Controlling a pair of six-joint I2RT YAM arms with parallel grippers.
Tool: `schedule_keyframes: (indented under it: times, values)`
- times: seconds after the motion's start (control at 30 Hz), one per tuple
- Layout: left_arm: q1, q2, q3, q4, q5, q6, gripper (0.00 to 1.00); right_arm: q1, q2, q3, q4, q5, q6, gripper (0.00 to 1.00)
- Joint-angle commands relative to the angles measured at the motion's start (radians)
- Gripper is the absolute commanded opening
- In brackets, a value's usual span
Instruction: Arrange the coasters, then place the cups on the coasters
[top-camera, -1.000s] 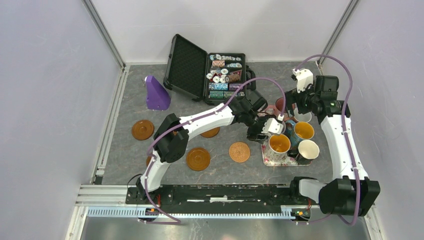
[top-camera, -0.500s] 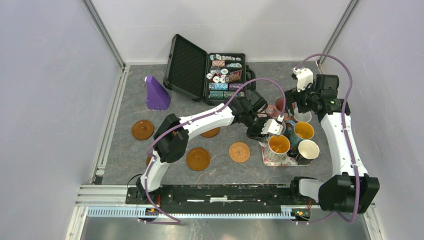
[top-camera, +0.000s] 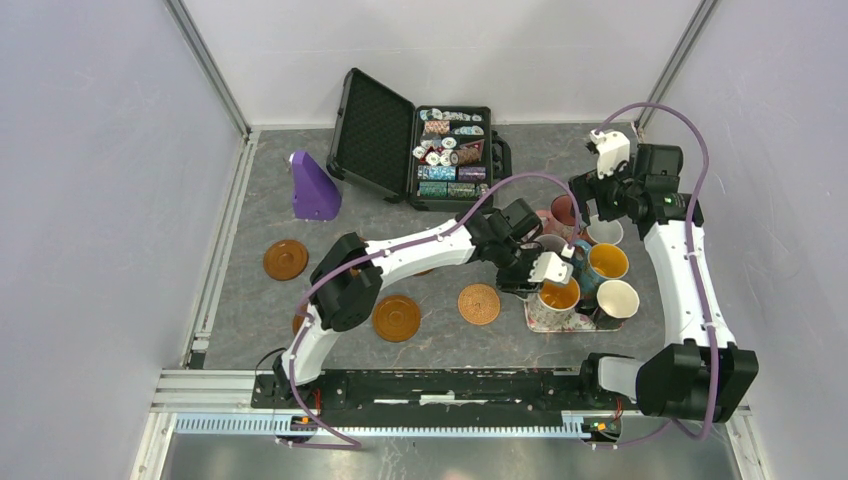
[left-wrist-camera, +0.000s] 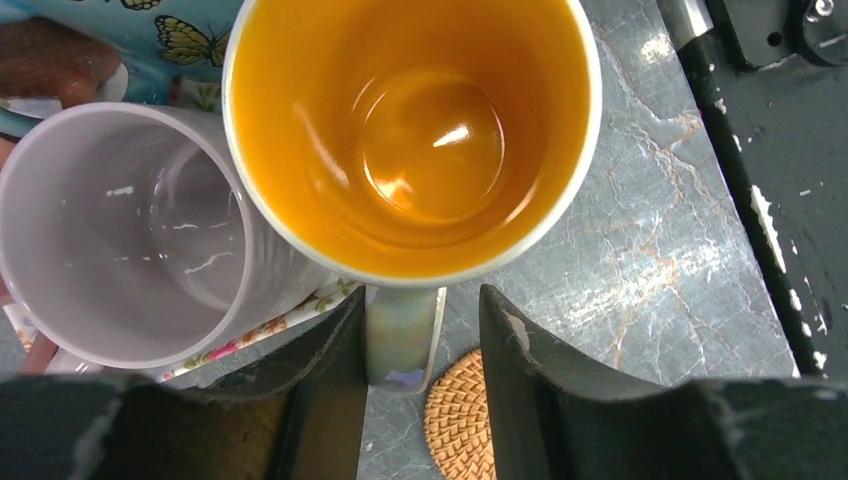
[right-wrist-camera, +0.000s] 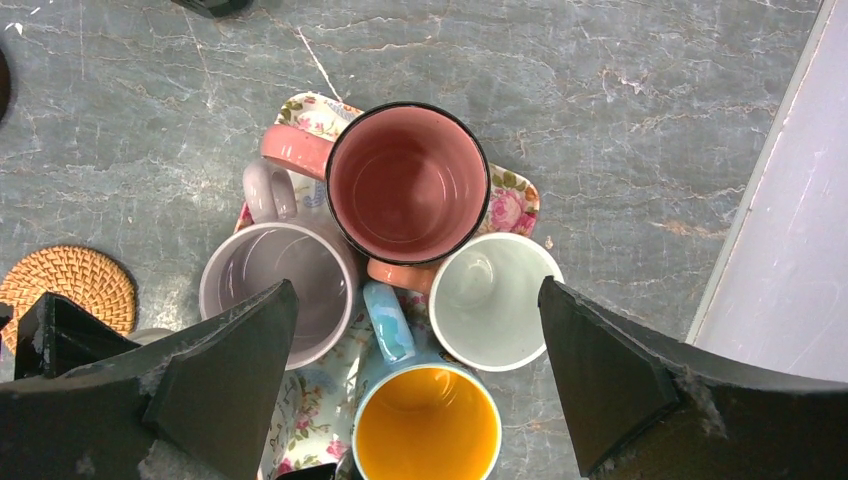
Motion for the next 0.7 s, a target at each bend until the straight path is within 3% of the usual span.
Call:
schedule_keyframes:
  times: [0.0, 0.4, 0.67]
  values:
    - [-0.006, -0.019, -0.041, 0.099, -0.022, -0.146, 0.51, -0.014, 0.011, 0.054, 0.029, -0.027, 0.0, 0.98]
    - [-0.016, -0.006, -0.084, 0.209, -0.058, -0.241, 0.45, -0.038, 0.01, 0.044, 0.027, -0.037, -0.012, 0.98]
    - [-0.018, -0.044, -0.128, 0.253, -0.1, -0.345, 0.25, -0.047, 0.013, 0.053, 0.024, -0.04, -0.013, 0.98]
